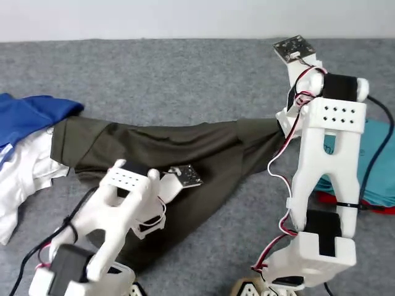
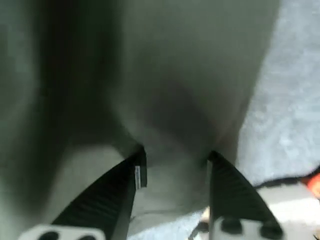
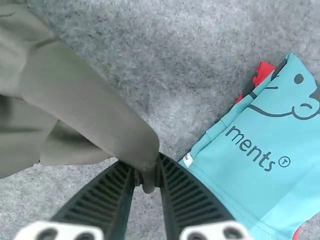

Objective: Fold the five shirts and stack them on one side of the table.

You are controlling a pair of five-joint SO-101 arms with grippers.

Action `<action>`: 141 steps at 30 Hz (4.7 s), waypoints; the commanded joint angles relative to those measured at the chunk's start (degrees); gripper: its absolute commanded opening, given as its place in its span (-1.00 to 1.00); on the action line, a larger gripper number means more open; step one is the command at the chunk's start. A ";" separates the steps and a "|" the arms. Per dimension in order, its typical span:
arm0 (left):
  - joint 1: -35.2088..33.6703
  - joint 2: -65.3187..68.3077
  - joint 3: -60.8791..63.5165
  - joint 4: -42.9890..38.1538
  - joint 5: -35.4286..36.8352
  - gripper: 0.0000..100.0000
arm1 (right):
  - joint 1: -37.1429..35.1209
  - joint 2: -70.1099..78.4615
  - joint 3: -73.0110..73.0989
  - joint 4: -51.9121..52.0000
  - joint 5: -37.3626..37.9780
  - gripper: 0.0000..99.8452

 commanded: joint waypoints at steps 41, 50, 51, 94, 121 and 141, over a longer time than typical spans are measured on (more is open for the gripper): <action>-16.88 4.31 -56.22 19.78 3.34 -0.66 | 2.07 -1.63 -36.92 -1.63 1.23 -0.98; -1.14 4.92 -53.85 23.47 3.69 -0.67 | -1.36 2.24 -36.22 -1.54 1.05 -0.98; 0.88 5.10 -52.44 23.12 3.69 -0.67 | -1.36 2.59 -36.22 -1.63 1.05 -0.98; -20.57 38.51 -89.54 12.31 11.25 -0.79 | -1.36 4.88 -33.93 -0.13 1.14 -0.98; -0.35 35.08 -60.18 -5.36 11.34 -0.79 | 2.59 7.16 -29.89 -5.76 1.23 -0.98; -9.93 54.95 -111.25 15.65 16.18 -0.79 | 3.12 8.57 -29.98 -6.20 1.05 -0.98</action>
